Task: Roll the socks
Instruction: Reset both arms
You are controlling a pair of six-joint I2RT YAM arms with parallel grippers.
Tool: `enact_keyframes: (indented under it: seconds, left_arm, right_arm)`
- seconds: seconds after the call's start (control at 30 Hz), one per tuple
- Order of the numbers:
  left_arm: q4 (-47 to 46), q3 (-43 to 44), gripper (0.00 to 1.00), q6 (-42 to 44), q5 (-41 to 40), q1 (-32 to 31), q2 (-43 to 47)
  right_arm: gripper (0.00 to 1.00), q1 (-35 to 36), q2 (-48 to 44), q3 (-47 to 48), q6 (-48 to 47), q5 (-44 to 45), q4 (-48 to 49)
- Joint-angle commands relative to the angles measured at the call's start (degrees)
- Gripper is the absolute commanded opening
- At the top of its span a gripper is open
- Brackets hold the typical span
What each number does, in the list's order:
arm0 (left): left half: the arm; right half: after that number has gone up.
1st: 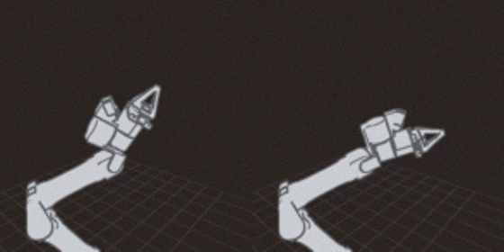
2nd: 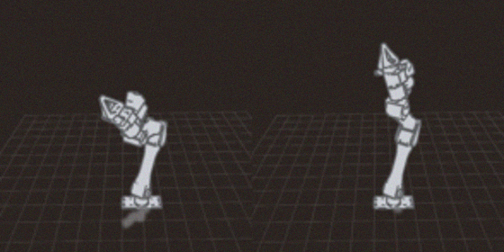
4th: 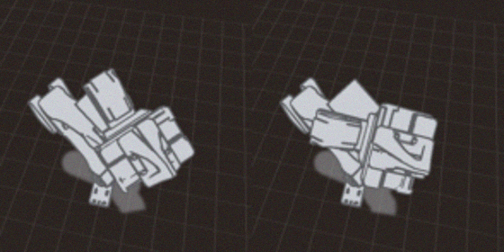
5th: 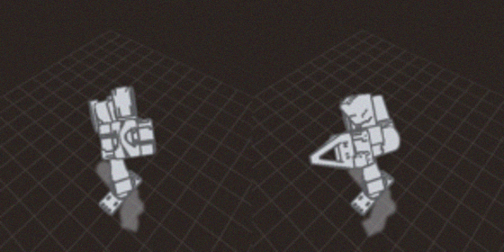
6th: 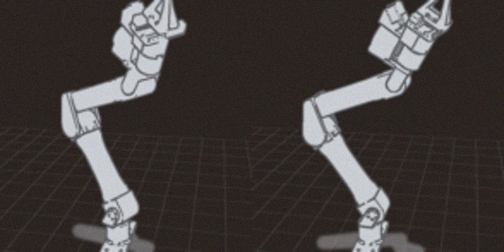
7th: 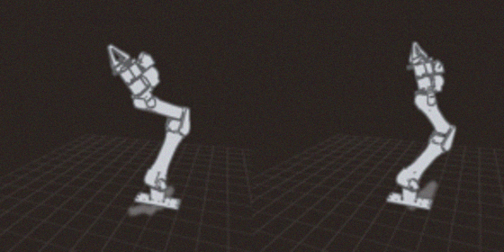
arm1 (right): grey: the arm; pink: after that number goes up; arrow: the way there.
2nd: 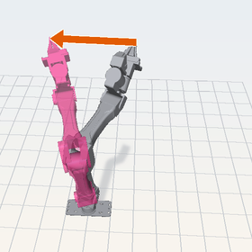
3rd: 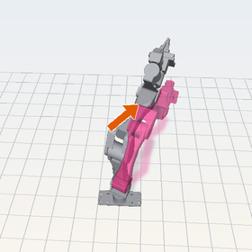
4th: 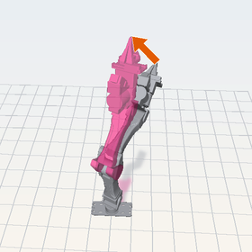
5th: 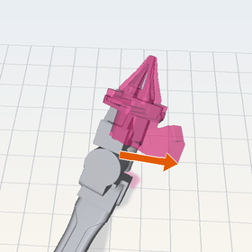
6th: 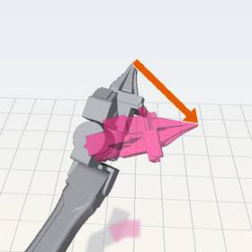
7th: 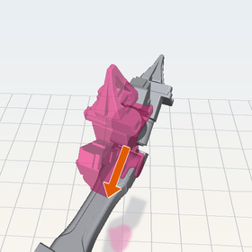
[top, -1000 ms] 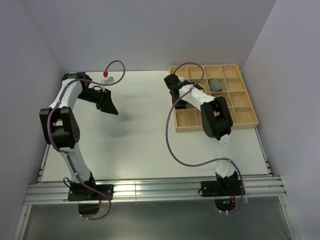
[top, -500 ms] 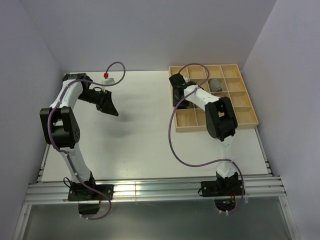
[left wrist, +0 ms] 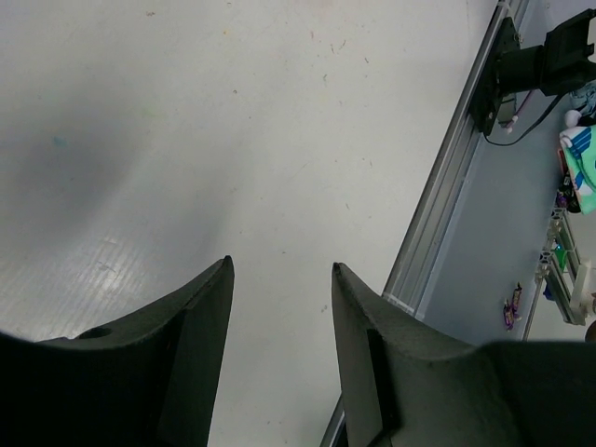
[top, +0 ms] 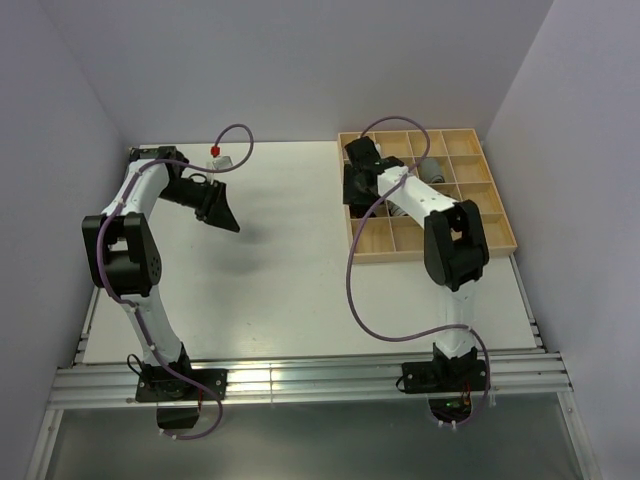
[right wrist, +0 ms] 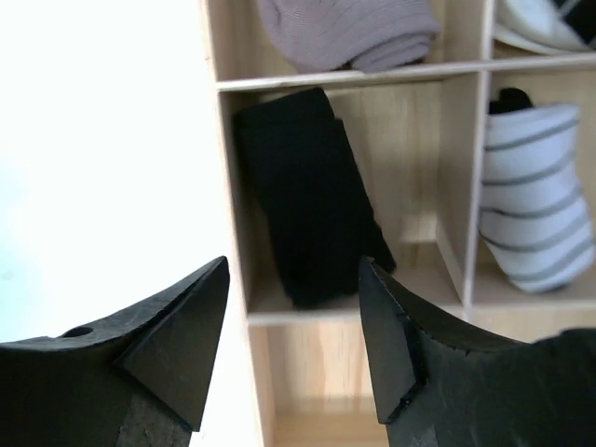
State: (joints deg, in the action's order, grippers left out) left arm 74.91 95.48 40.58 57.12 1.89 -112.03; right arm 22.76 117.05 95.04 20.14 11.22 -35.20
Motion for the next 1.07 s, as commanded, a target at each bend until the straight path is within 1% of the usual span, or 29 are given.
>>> enact_keyframes:
  seconds: [0.0,0.1,0.23,0.27,0.3,0.37,0.4,0.47,0.5,0.57,0.6,0.63,0.73,0.8,0.97,1.03]
  left_arm:
    - [-1.35,0.76,0.52,-1.55,0.27,-0.57,0.93]
    - [-2.49,0.41,0.52,-2.34,0.01,-0.75,1.98]
    - [-5.13,-1.7,0.52,-3.75,-0.61,-0.92,4.62]
    - [-6.17,-2.75,0.52,-4.1,-1.65,-0.92,5.67]
    - [-6.62,-3.37,0.52,-4.19,-2.19,-0.92,6.2]
    - [-8.28,-5.21,0.52,-4.71,-3.33,-1.01,7.26]
    - [-8.9,-6.0,0.52,-5.07,-3.42,-1.01,8.22]
    - [-9.87,-7.59,0.52,-5.24,-3.51,-1.01,8.93]
    - [-10.14,-7.94,0.52,-5.51,-3.51,-1.1,9.28]
    - [-10.4,-8.64,0.52,-5.51,-3.25,-1.1,9.63]
    - [-10.4,-8.82,0.52,-5.42,-2.99,-1.1,9.81]
    - [-10.58,-9.08,0.52,-5.42,-2.98,-1.01,9.81]
    - [-10.75,-9.35,0.52,-5.51,-2.98,-1.19,9.64]
    - [-10.49,-9.26,0.52,-5.51,-2.72,-1.27,9.37]
    - [-10.84,-9.52,0.53,-5.68,-3.16,-1.45,9.63]
    - [-11.11,-9.7,0.53,-5.86,-3.42,-1.36,9.98]
  right_arm:
    - [0.65,-1.05,-8.59,-1.88,0.51,-1.99,2.5]
    - [0.66,-1.58,-13.94,-4.25,0.16,-3.31,4.34]
    - [0.7,-1.67,-24.66,-14.08,0.16,-5.33,11.55]
    - [0.7,-1.76,-28.86,-15.66,0.25,-5.16,12.69]
    - [0.71,-1.76,-30.99,-18.99,0.16,-5.07,14.96]
    - [0.72,-1.76,-35.03,-22.34,-0.01,-4.72,16.91]
    - [0.72,-1.76,-38.36,-25.06,-0.01,-4.72,18.05]
    - [0.72,-1.76,-41.8,-27.8,-0.01,-4.37,19.02]
    - [0.72,-1.76,-43.3,-30.59,-0.1,-4.19,19.99]
    - [0.72,-1.76,-48.31,-33.33,0.07,-3.4,20.61]
    - [0.72,-1.76,-50.33,-36.56,0.16,-3.31,22.09]
    - [0.73,-1.76,-53.48,-37.99,0.6,-3.31,22.71]
    - [0.75,-1.76,-59.02,-42.83,1.13,-3.05,24.3]
    - [0.75,-1.76,-60.8,-45.02,0.87,-2.87,25.18]
    - [0.75,-1.76,-62.73,-45.3,0.34,-1.64,24.13]
    - [0.78,-1.76,-63.18,-45.39,0.25,-1.47,24.3]
